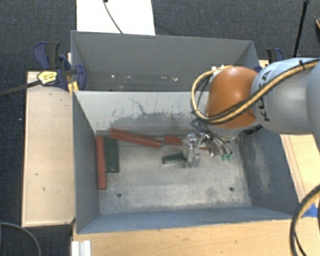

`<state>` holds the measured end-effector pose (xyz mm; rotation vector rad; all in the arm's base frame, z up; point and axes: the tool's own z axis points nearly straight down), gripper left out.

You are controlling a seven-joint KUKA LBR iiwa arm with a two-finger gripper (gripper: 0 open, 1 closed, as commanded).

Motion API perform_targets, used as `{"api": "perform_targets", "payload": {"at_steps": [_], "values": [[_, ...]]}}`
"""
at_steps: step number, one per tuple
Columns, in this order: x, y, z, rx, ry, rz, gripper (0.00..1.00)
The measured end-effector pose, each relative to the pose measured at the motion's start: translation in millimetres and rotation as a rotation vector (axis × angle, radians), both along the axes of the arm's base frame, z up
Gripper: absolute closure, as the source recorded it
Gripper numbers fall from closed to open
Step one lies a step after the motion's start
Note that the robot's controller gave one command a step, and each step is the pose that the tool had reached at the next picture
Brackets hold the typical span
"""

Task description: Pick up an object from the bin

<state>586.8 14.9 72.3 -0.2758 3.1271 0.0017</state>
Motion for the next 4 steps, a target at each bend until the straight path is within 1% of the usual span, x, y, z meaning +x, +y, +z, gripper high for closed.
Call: {"api": "perform_targets", "payload": {"at_steps": [1,2,3,4], "values": [[-1.2,-0.2,-1.6,0.0,0.004,-0.003,0.0],[-0.5,-0.2,-0.5,0.0,0.002,-0.008,1.0],[-12.0,-1.0,144.3,-0.002,-0.01,0.181,1.0],[-13.4,-0.8,139.7,0.0,-0.001,0.177,0.0]]}}
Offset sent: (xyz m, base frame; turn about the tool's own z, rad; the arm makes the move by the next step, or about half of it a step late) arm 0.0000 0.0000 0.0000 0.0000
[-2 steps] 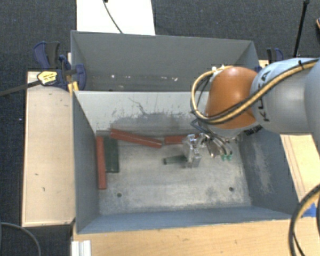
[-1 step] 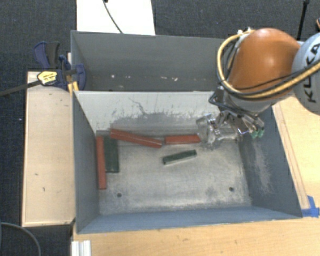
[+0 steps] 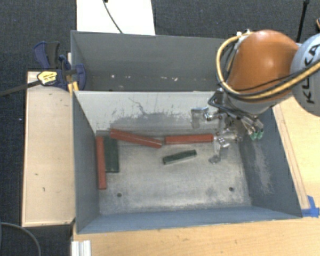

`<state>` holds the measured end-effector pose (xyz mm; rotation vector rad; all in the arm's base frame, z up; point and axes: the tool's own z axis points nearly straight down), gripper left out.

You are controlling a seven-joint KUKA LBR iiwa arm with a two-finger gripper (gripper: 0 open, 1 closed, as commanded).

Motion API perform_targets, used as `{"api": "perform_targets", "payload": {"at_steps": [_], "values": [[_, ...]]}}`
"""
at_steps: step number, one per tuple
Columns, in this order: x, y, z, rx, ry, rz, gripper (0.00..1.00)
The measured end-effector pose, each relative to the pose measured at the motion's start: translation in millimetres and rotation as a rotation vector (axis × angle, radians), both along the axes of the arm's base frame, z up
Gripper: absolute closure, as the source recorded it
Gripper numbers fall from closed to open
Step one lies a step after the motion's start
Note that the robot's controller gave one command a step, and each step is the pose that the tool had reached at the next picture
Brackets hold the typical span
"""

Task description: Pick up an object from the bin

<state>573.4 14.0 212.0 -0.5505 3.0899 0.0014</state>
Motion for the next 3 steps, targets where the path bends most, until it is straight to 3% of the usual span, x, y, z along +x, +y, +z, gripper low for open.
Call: {"api": "perform_targets", "payload": {"at_steps": [1,2,3], "values": [[-10.1,45.9,-146.0,0.0,0.008,-0.123,0.0],[-7.5,44.3,-141.4,0.0,0.0,-0.128,1.0],[-7.4,33.7,31.9,0.001,-0.008,-0.151,1.0]]}}
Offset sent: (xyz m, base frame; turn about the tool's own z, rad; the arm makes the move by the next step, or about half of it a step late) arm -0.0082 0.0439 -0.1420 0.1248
